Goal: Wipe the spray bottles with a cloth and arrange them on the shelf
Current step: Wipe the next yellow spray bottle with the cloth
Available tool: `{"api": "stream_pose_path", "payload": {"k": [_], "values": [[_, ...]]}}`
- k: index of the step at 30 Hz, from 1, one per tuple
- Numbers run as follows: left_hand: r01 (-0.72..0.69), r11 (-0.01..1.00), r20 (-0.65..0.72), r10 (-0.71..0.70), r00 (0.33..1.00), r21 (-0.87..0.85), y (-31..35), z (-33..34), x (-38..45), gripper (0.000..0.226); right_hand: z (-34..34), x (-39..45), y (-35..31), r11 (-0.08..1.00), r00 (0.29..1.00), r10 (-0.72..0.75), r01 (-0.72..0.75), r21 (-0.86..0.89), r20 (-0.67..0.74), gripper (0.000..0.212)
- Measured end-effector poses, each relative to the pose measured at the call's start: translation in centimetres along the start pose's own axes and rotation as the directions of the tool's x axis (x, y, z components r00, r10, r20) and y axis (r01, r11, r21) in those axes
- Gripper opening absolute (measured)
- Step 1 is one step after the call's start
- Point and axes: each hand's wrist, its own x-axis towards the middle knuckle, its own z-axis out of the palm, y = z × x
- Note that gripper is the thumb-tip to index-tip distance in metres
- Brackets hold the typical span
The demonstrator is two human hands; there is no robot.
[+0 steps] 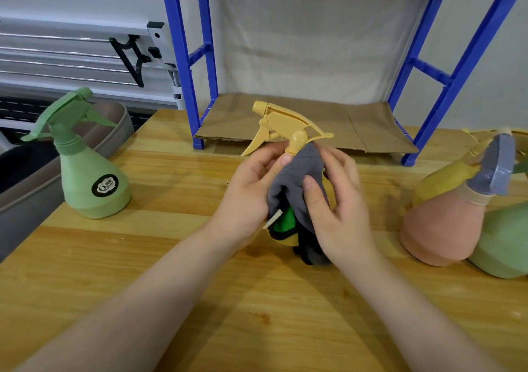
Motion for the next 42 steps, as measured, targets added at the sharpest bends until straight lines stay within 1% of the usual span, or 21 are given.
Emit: {"api": "stream_pose_path", "payload": {"k": [2, 5, 7, 9, 11, 15, 18, 20, 22, 24, 26, 29, 33, 34, 36, 38, 40, 42], "values": [[-0.027, 0.999, -0.003, 0.027, 1.0, -0.027, 0.2, 0.2, -0.2, 0.026, 0.4, -0.3, 0.0, 0.997, 0.997, -0.029, 0.024, 0.07, 0.075, 0.058], [-0.026, 0.996, -0.012, 0.025, 1.0, -0.089, 0.4, 0.2, -0.3, 0.031, 0.7, -0.6, 0.1, 0.987, 0.988, -0.023, -0.002, 0.159, 0.152, 0.072], [-0.011, 0.993, -0.03, 0.007, 1.0, -0.114, 0.5, 0.1, -0.2, 0.037, 0.7, -0.7, 0.2, 0.979, 0.983, -0.025, -0.012, 0.202, 0.18, 0.073], [-0.004, 0.993, -0.056, -0.003, 0.998, -0.115, 0.8, -0.1, 0.0, 0.037, 0.8, -0.8, 0.2, 0.971, 0.978, 0.007, -0.056, 0.232, 0.208, 0.069], [0.008, 0.994, -0.084, -0.017, 0.996, -0.108, 1.1, -0.3, 0.1, 0.041, 1.0, -0.9, 0.3, 0.968, 0.974, 0.04, -0.093, 0.232, 0.225, 0.063], [0.037, 0.994, -0.143, -0.052, 0.988, -0.103, 1.0, -0.6, 0.3, 0.045, 1.3, -1.0, 0.7, 0.972, 0.975, 0.057, -0.103, 0.211, 0.214, 0.056], [0.037, 0.992, -0.205, -0.061, 0.977, -0.121, 1.4, -0.9, 0.5, 0.038, 1.4, -1.1, 0.8, 0.979, 0.973, 0.068, -0.108, 0.175, 0.22, 0.057], [0.036, 0.985, -0.256, -0.078, 0.963, -0.166, 1.7, -1.1, 0.7, 0.036, 1.4, -1.2, 0.9, 0.983, 0.97, 0.08, -0.115, 0.142, 0.227, 0.058], [0.022, 0.977, -0.3, -0.087, 0.95, -0.214, 1.9, -1.5, 1.0, 0.029, 1.4, -1.3, 0.8, 0.984, 0.967, 0.095, -0.127, 0.122, 0.238, 0.057], [0.006, 0.969, -0.344, -0.094, 0.934, -0.247, 2.2, -2.0, 1.3, 0.024, 1.4, -1.3, 0.7, 0.985, 0.959, 0.106, -0.137, 0.101, 0.261, 0.053], [0.004, 0.964, -0.377, -0.107, 0.92, -0.265, 2.5, -2.3, 1.6, 0.024, 1.4, -1.3, 0.7, 0.983, 0.948, 0.123, -0.156, 0.092, 0.294, 0.046], [0.04, 0.962, -0.363, -0.139, 0.921, -0.268, 2.6, -2.2, 1.5, 0.024, 1.3, -1.2, 0.7, 0.981, 0.942, 0.145, -0.176, 0.078, 0.302, 0.046], [0.107, 0.972, -0.273, -0.163, 0.948, -0.21, 2.1, -1.4, 0.8, 0.026, 1.0, -0.8, 0.3, 0.985, 0.957, 0.149, -0.167, 0.051, 0.25, 0.035], [0.127, 0.97, -0.242, -0.177, 0.954, -0.208, 1.9, -1.1, 0.6, 0.028, 0.9, -0.7, 0.3, 0.986, 0.961, 0.147, -0.161, 0.041, 0.235, 0.036], [0.161, 0.966, -0.178, -0.198, 0.964, -0.205, 1.5, -0.4, 0.2, 0.026, 0.7, -0.6, 0.5, 0.99, 0.968, 0.141, -0.144, -0.002, 0.207, 0.048], [0.163, 0.969, -0.134, -0.19, 0.973, -0.186, 1.3, 0.4, -0.3, 0.016, 0.4, -0.5, 0.6, 0.991, 0.972, 0.137, -0.134, -0.032, 0.19, 0.054], [0.153, 0.965, -0.119, -0.181, 0.976, -0.215, 1.3, 0.8, -0.6, 0.014, 0.1, -0.4, 0.3, 0.993, 0.979, 0.118, -0.112, -0.047, 0.169, 0.052], [0.149, 0.964, -0.111, -0.177, 0.978, -0.222, 1.2, 0.9, -0.7, 0.021, -0.1, -0.4, -0.2, 0.996, 0.987, 0.088, -0.083, -0.042, 0.135, 0.045]]}}
